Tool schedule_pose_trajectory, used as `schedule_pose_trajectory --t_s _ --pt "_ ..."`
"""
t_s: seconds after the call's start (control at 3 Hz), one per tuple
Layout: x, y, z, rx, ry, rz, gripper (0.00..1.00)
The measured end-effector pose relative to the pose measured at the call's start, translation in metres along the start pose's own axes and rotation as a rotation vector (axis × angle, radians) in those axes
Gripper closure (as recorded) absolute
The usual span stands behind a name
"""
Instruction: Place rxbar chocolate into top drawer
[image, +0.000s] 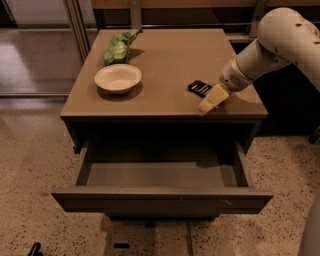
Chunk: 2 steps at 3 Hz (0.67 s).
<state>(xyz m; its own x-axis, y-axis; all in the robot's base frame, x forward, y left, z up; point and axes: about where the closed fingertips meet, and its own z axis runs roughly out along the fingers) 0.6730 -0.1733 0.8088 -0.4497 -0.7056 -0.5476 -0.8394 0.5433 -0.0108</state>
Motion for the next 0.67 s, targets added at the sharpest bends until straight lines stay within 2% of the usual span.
schedule_pose_trajectory --t_s 0.33,0.67 --pt "0.0019 0.0010 0.0055 -0.051 0.031 0.027 0.00" --pt "0.0021 0.0011 0.0061 -0.056 0.034 0.029 0.00"
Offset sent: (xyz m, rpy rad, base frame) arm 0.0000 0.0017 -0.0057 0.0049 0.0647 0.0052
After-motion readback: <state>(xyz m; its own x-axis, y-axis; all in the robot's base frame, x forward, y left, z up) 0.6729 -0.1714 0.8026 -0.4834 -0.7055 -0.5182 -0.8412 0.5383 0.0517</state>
